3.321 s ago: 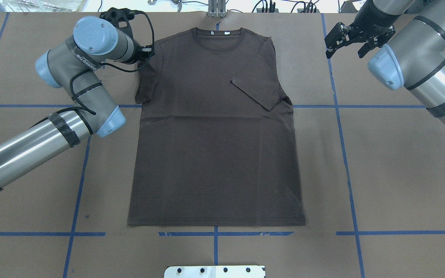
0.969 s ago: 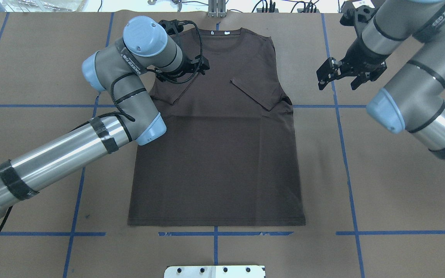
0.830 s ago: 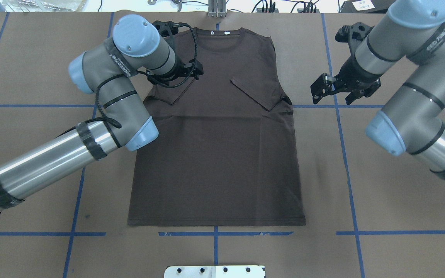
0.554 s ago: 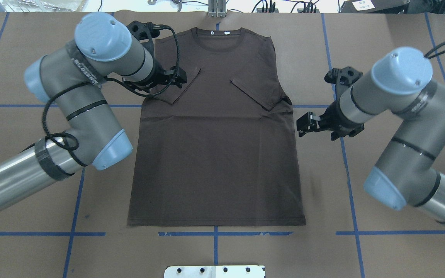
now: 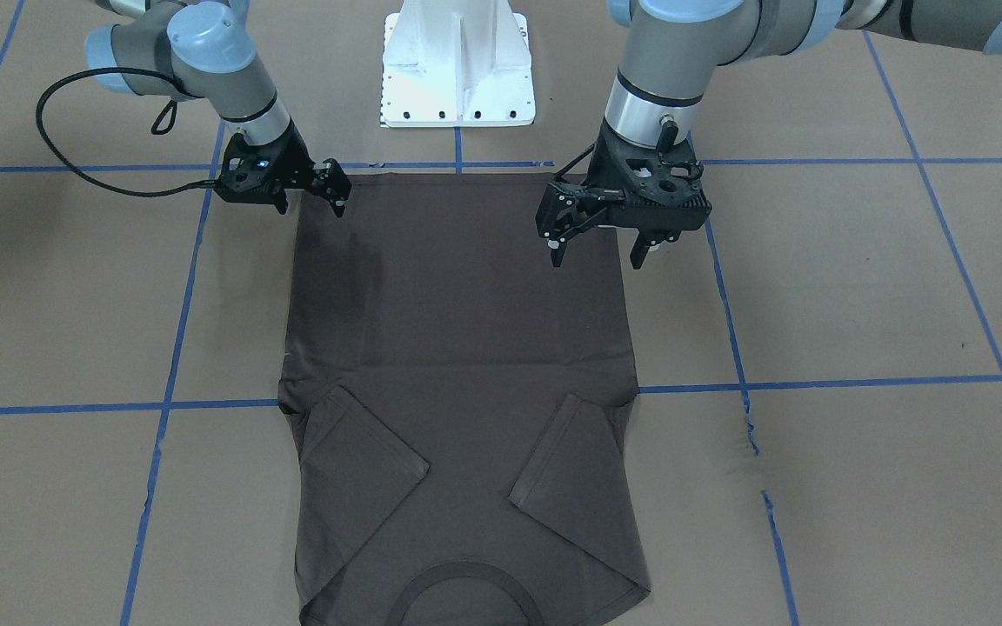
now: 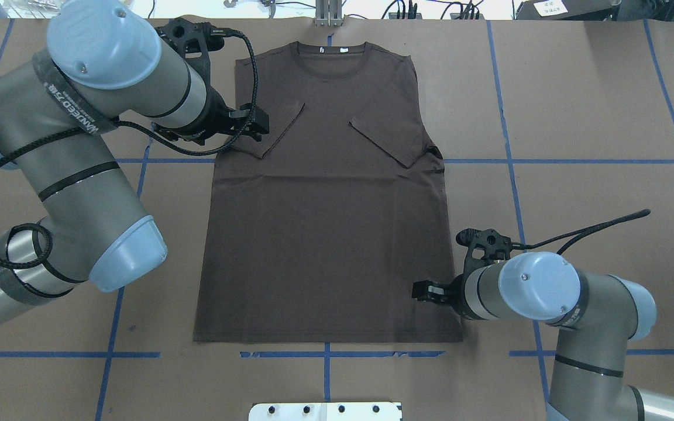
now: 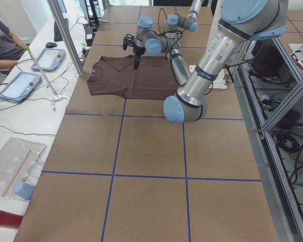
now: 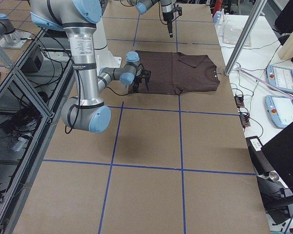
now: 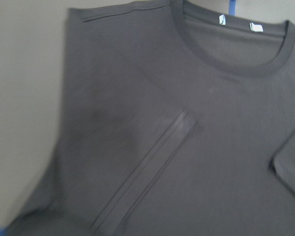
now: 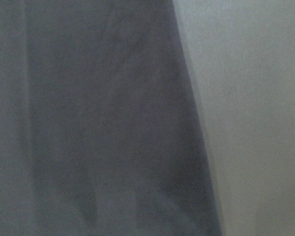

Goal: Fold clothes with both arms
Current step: 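Move both grippers down to the hem corners nearest the robot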

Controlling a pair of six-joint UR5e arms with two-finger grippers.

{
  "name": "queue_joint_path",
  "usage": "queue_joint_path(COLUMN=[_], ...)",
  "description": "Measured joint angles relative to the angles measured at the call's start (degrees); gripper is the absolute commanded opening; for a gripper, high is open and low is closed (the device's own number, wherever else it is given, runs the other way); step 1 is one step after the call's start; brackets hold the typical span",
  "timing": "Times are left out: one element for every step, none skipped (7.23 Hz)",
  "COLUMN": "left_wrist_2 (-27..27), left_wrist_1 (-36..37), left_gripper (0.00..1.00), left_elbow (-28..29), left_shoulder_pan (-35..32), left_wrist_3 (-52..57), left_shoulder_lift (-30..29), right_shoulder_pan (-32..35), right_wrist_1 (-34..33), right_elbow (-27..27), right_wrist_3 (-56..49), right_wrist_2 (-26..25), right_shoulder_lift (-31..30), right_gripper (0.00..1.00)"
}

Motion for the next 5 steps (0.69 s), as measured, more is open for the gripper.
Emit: queue_joint_path(left_wrist_2=[0.00,0.00,0.00,0.00,0.01], left_wrist_1=[0.13,0.15,0.17,0.20,0.22], left_gripper=[1.00,1.00,1.00,1.00,1.00], left_elbow=[-0.15,-0.18,-0.21,-0.23,-0.27], left_shoulder_pan=[0.01,0.02,0.02,0.02,0.02], left_wrist_3=[-0.02,-0.04,-0.11,-0.16,-0.19], left_shoulder_lift=[-0.02,-0.04,-0.04,-0.05,-0.08], right_shoulder_pan=[-1.55,-2.14,-2.53,-3.02,-3.53], right_wrist_1=[-0.07,-0.18,-0.23,-0.27,-0.72], right_elbow=[0.42,1.44,2.62,3.29,3.55], right_wrist_3=[1.37,2.04,2.34,2.60,3.00], right_wrist_2=[-1.18,-1.52,-1.55,-1.53,-1.49], right_shoulder_lift=[-0.37,-1.26,-2.61,-3.76,-4.32], right_gripper=[1.00,1.00,1.00,1.00,0.95])
